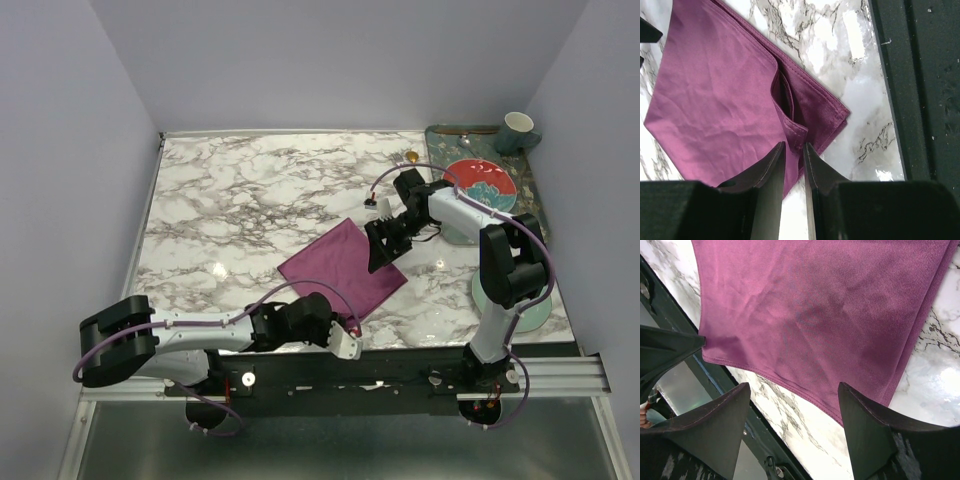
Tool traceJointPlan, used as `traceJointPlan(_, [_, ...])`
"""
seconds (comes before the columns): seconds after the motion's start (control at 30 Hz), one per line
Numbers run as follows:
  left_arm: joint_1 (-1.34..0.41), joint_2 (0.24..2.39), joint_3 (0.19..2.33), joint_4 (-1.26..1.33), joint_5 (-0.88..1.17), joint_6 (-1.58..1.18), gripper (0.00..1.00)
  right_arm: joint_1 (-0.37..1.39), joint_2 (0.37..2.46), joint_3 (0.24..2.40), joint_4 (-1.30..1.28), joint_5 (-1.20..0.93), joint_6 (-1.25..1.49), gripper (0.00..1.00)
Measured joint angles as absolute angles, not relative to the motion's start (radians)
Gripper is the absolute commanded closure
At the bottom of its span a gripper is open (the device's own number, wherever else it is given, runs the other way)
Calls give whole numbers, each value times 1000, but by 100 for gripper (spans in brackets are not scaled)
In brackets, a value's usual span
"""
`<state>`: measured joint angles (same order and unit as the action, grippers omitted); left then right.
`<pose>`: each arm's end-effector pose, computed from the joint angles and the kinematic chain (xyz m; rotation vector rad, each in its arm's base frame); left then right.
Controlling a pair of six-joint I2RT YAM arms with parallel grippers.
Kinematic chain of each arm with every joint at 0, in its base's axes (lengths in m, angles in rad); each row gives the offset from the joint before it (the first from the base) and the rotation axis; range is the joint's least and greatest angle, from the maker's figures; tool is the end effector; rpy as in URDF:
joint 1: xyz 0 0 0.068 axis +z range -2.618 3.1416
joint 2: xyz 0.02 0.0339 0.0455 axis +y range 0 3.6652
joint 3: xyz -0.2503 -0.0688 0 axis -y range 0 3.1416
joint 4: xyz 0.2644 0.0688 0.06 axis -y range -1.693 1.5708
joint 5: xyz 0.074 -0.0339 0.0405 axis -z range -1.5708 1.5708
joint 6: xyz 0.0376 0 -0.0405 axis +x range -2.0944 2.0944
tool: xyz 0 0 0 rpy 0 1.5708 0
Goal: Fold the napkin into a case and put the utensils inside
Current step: Pick up the top corner of the square folded napkin from the center of the board.
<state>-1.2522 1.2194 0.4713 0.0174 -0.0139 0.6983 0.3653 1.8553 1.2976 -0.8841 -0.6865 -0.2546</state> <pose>0.0793 -0.2387 0.1381 1.9135 1.3053 -0.2674 0.3274 0.1507 0.1625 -0.9403 2.7184 1.0365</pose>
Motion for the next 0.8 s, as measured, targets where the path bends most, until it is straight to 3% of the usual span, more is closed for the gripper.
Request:
traceJointPlan(0.17, [-1214,1224,490,6,17,679,74,365,1855,1298,-884,-687,-255,21])
traceJointPlan(0.47, [-1176,1224,529,-7,67,660,69,365,1855,1298,-884,-686,-255,21])
traceJointPlan(0.8, [-1169,1234,553,-34,103,656,71,365,1856,1298,-884,-688,-255,21])
